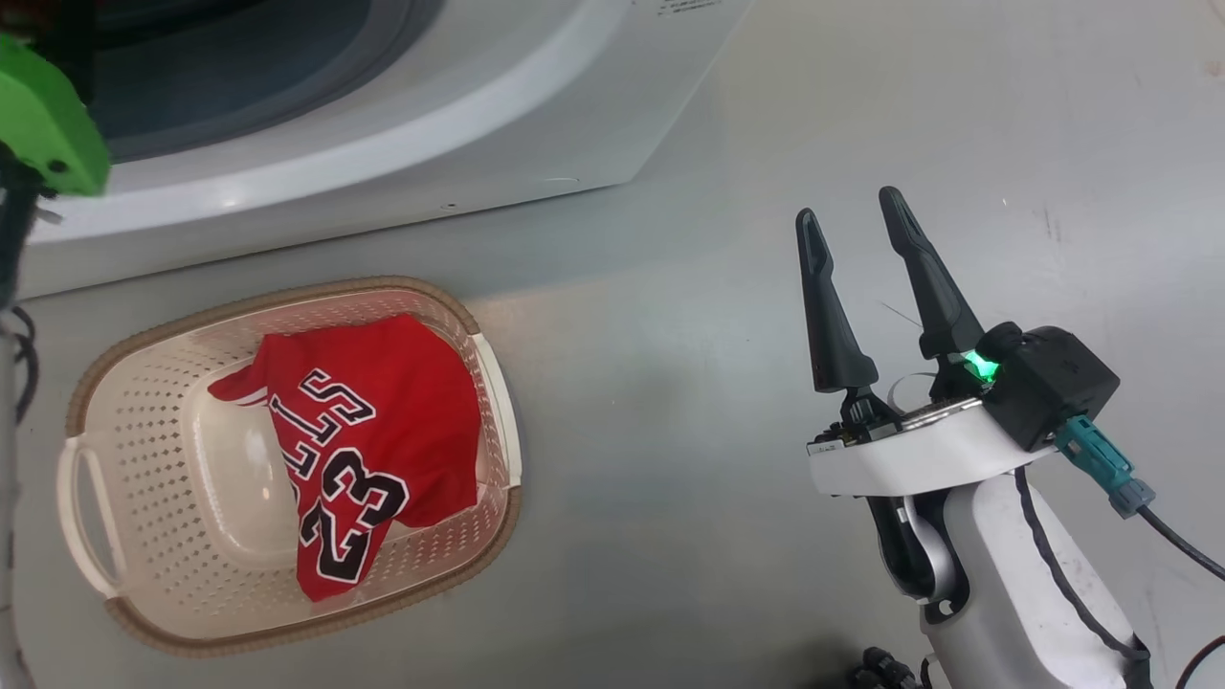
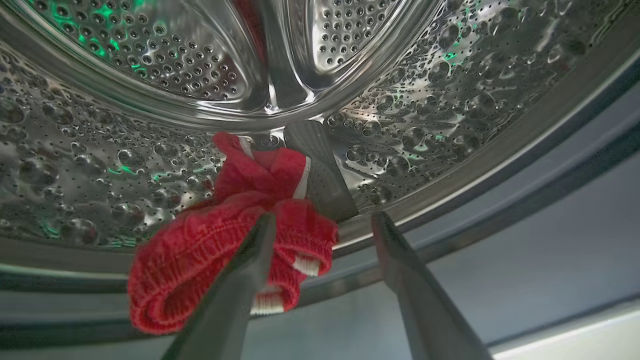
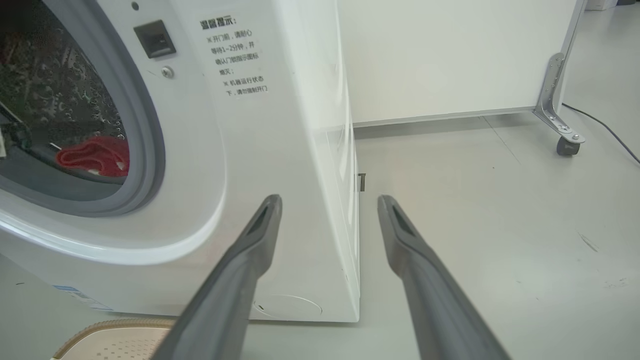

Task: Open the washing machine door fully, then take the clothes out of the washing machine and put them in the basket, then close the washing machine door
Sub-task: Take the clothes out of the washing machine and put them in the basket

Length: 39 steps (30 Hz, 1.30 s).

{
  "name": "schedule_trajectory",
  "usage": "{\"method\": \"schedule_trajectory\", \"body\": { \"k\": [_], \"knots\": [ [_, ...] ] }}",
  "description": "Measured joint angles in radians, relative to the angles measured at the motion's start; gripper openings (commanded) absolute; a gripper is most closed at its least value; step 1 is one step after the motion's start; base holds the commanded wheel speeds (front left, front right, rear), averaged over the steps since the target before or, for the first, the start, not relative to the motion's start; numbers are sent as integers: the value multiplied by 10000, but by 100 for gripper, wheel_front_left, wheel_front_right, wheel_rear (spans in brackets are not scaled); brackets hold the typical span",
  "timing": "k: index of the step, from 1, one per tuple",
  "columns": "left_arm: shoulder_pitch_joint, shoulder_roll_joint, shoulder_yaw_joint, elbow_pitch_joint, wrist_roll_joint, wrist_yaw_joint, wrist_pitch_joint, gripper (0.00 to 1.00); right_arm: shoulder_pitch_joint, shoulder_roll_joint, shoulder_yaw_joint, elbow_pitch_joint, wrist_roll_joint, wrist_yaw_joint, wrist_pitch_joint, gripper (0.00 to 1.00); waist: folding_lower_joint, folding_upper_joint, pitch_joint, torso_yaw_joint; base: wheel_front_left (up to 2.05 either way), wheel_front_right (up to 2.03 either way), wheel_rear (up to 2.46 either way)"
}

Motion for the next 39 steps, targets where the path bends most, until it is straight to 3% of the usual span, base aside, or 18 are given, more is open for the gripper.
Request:
{"method": "schedule_trajectory", "body": {
  "k": [10, 24, 25, 26, 27, 28, 29, 39],
  "knots": [
    [-1436, 851, 148, 909, 31, -79, 1478, 100, -368, 2, 301, 0, 378, -92, 0, 100, 1, 0, 553, -708, 0, 0, 0],
    [-1973, 1166, 332, 2397, -52, 31, 2945, 100, -397, 4, 353, 105, 533, -238, 0, 100, 0, 0, 697, -974, 0, 0, 0],
    [-1983, 1166, 345, 2462, -86, 46, 3026, 93, -397, 4, 355, 125, 533, -261, 0, 100, 0, 0, 689, -974, 0, 0, 0],
    [-2012, 1164, 357, 2518, -142, 46, 3091, 74, -397, 4, 357, 151, 533, -261, 0, 100, 0, 0, 678, -974, 0, 0, 0],
    [-2057, 1162, 374, 2591, -222, 46, 3193, 46, -397, 2, 359, 171, 533, -261, 0, 100, 0, 0, 666, -973, 0, 0, 0],
    [-2089, 1162, 403, 2648, -322, 46, 3277, 33, -398, 2, 359, 186, 533, -261, 0, 100, 0, 0, 654, -971, 0, 0, 0],
    [-2116, 1162, 420, 2713, -418, 46, 3338, 0, -400, 2, 359, 196, 533, -261, 0, 100, 0, 0, 641, -969, 0, 0, 0],
    [-2169, 1141, 405, 2909, -583, 4, 3534, 0, -494, 2, 359, 211, 533, -263, 0, 100, 0, 0, 550, -929, 0, 0, 0]
  ]
}}
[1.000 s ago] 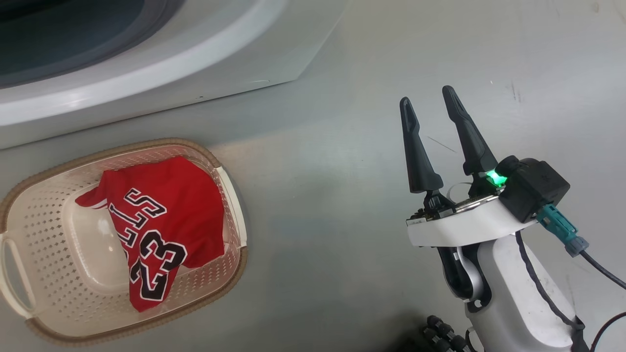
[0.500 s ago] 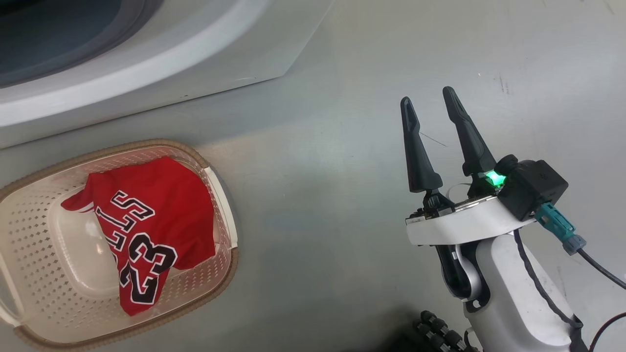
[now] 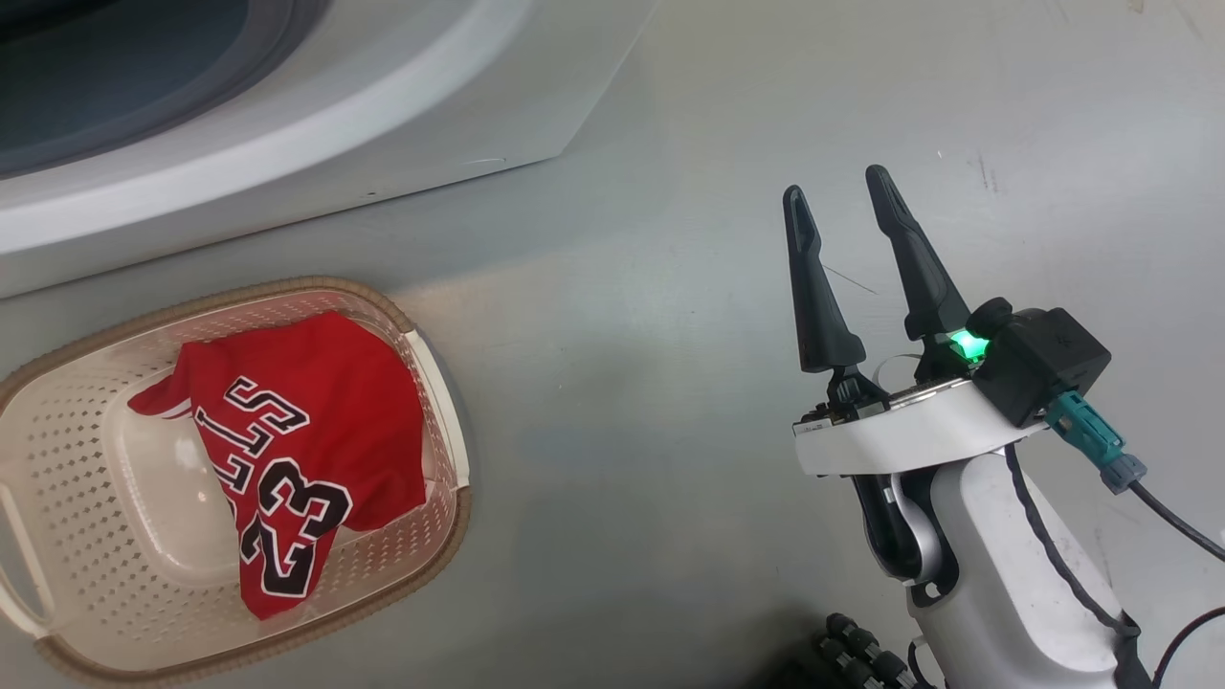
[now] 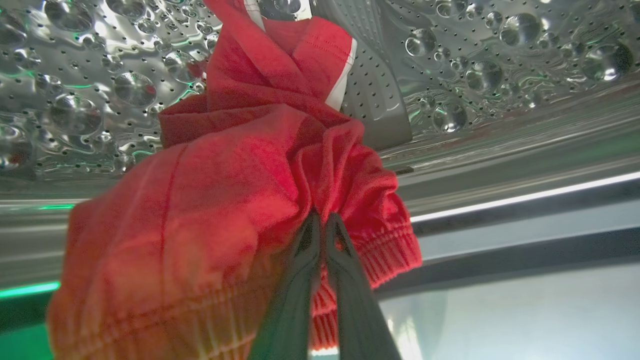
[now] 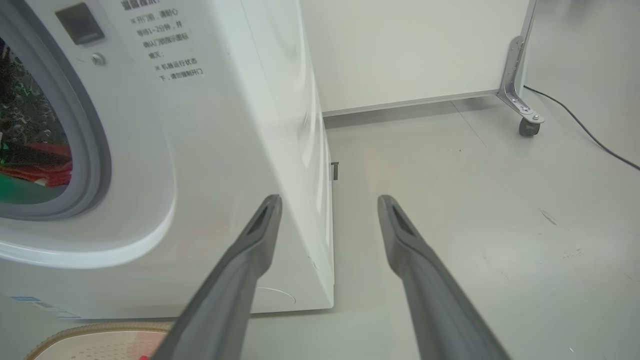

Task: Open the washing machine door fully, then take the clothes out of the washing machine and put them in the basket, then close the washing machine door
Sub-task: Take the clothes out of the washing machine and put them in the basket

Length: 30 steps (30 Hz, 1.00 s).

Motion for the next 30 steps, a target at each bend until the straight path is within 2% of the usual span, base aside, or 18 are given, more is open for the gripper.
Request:
{"method": "schedule_trajectory", "body": {
  "k": [4, 11, 17, 30],
  "knots": [
    [1, -15, -40, -8, 0, -82, -188, 0, -3, 0, -12, 6, 0, -2, 0, 100, 0, 0, -10, 48, 0, 0, 0],
    [10, -265, -84, -230, 0, -140, -1166, 0, -24, -2, -203, 67, -86, -4, 0, 100, 0, 0, -102, 219, 0, 0, 0],
    [73, -462, -59, -594, 6, -205, -2383, 0, -28, -2, -286, 163, -284, -2, 0, 100, 0, 0, -293, 406, 0, 0, 0],
    [1346, -1411, 282, -1085, 2, -201, -5244, 0, 2, -4, -460, 460, -635, 13, 0, 100, -1, 0, -972, 797, 0, 0, 0]
  ]
}}
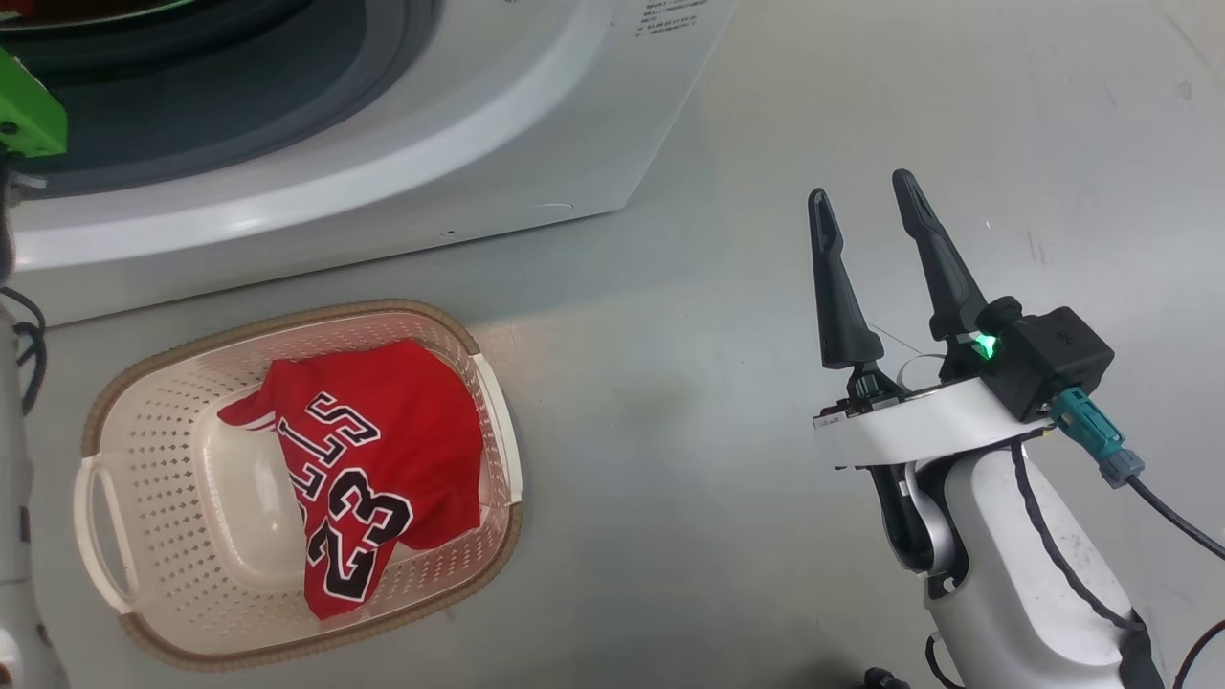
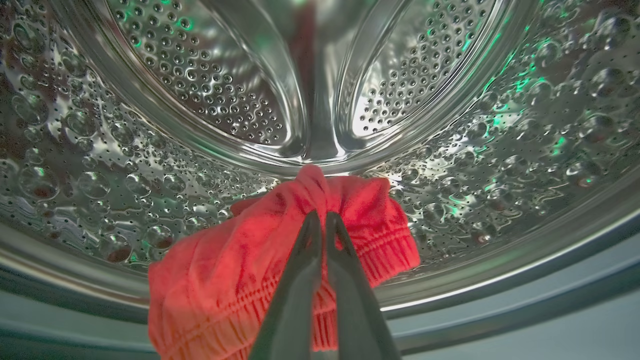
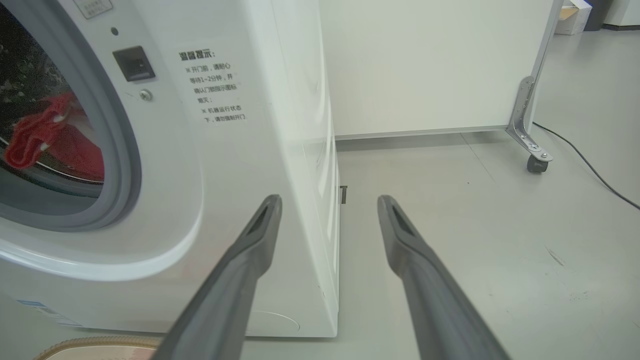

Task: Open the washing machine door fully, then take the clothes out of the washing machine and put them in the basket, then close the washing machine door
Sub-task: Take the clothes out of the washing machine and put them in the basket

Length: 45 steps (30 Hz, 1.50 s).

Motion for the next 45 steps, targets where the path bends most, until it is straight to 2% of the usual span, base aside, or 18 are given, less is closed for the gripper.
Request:
{"method": "schedule_trajectory", "body": {
  "k": [8, 24, 33, 45],
  "knots": [
    [1101, -562, -23, -416, 48, 2, -1661, 0, 194, -4, -148, 278, -366, 176, 0, 100, 0, 0, -629, 330, 0, 0, 0],
    [3036, -1070, -107, -1647, 568, 349, -3781, 0, 941, -2, -376, 642, -535, 357, 0, 100, 0, 0, -2006, 855, 0, 0, 0],
    [4073, -1415, -395, -2669, 750, 523, -3944, 0, 1504, 0, -545, 771, -723, 445, 0, 100, -1, 0, -2799, 1146, 0, 0, 0],
    [5522, -1720, -717, -3879, 813, 723, -3939, 0, 1805, 4, -504, 786, -809, 617, 0, 100, 0, 0, -3324, 1514, 0, 0, 0]
  ]
}}
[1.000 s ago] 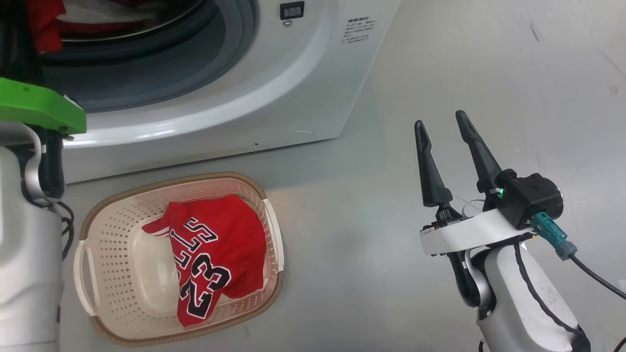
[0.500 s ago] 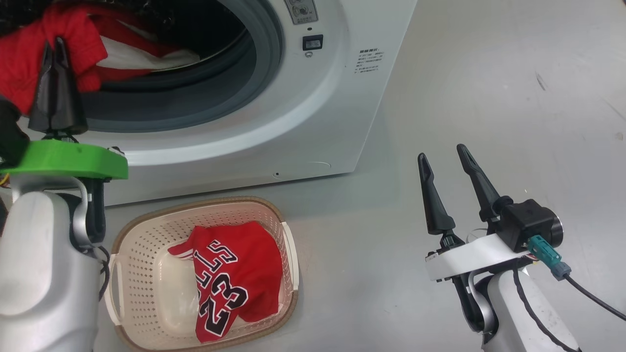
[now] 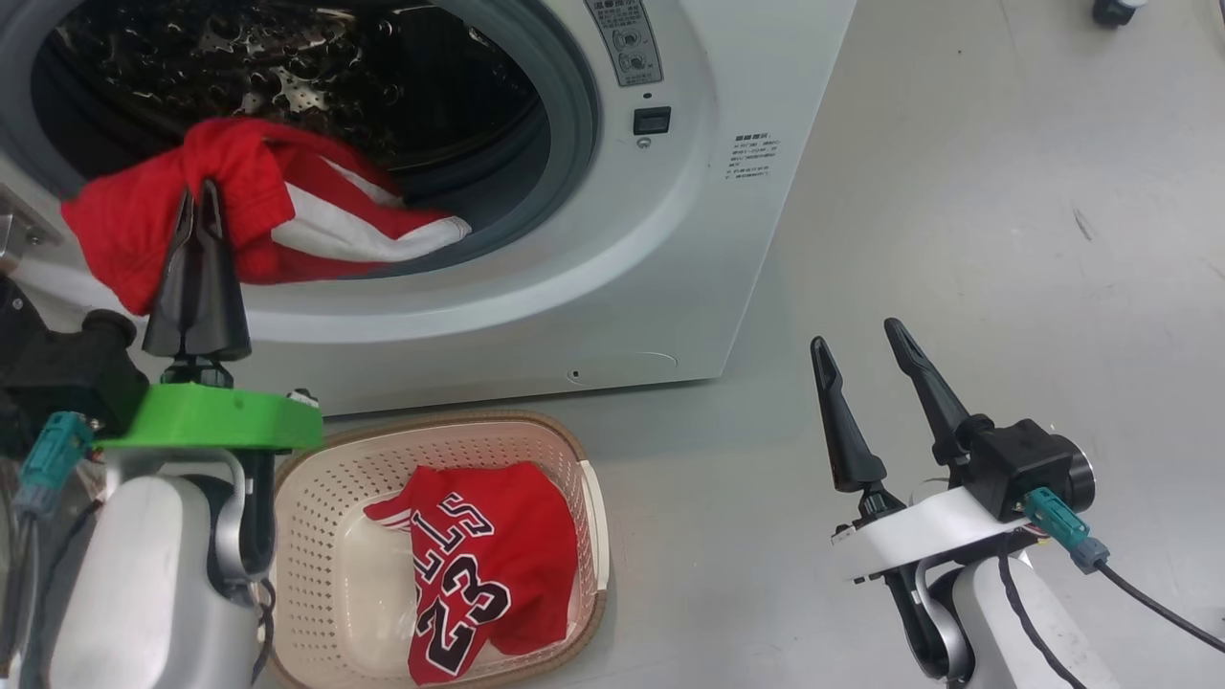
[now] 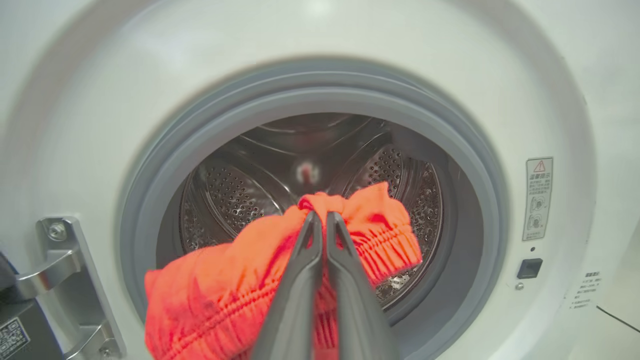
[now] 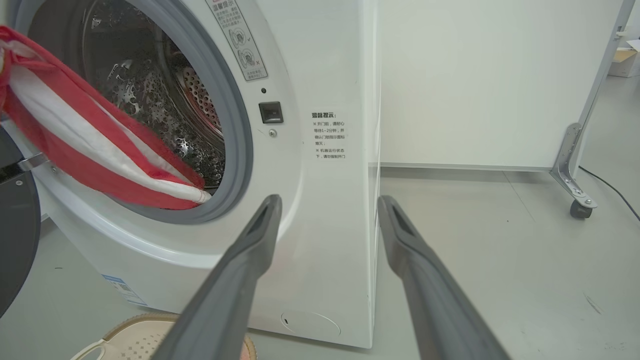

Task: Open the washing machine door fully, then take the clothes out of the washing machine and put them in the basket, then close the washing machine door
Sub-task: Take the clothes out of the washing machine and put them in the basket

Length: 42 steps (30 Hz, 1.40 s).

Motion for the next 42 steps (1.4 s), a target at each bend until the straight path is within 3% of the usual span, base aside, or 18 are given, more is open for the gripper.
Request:
{"method": "schedule_trajectory", "body": {
  "k": [18, 30, 42],
  "knots": [
    [2261, -253, -1024, 134, -194, 148, 1252, 0, -7, -2, 35, -295, -73, 90, 0, 100, 0, 0, 458, -15, 0, 0, 0],
    [2369, -295, -1335, 1003, -347, 98, 1904, 0, -350, -6, 115, -585, -71, 75, 0, 100, 0, 0, 1222, -189, 0, 0, 0],
    [1682, -240, -1277, 2796, -581, 12, 2878, 0, -944, -8, 362, -848, 121, 46, 0, 100, 0, 0, 2175, -592, 0, 0, 0]
  ]
}}
